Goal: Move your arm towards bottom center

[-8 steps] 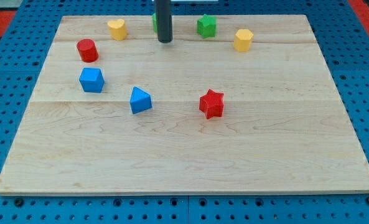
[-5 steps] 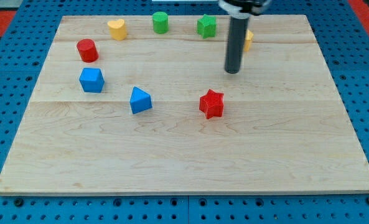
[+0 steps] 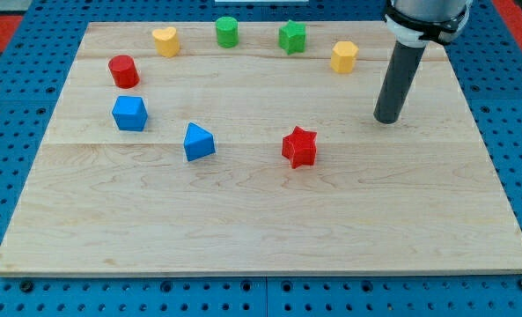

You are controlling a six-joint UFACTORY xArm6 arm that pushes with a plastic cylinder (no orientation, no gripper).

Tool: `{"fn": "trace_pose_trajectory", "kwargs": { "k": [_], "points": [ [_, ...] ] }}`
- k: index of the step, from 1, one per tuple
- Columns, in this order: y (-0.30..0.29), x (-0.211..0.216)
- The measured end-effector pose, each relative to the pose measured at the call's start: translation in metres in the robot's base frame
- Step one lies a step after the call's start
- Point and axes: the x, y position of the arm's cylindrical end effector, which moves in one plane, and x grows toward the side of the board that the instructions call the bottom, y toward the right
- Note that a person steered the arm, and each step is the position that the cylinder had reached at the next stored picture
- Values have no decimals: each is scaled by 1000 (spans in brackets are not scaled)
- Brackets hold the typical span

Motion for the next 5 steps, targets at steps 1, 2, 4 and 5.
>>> {"fn": "trace_pose_trajectory", "kwargs": {
  "k": [1,2,4,5],
  "points": [
    [0,0],
    [-4,-22],
    [-61,-65],
    [-69,-54]
  ]
}}
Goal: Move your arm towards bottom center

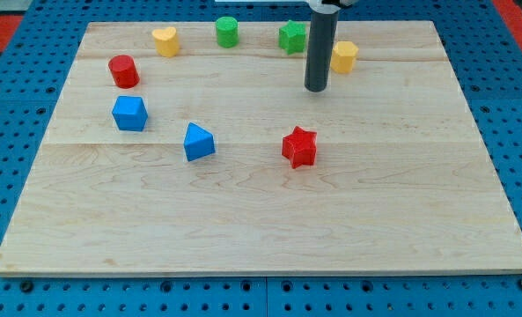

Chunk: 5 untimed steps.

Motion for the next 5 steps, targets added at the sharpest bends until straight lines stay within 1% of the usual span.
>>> {"fn": "trace_pose_trajectory", "kwargs": {
  "k": [1,2,3,4,5],
  "points": [
    [84,19],
    [102,88],
    [127,169],
    [99,221],
    [-7,224]
  ]
}}
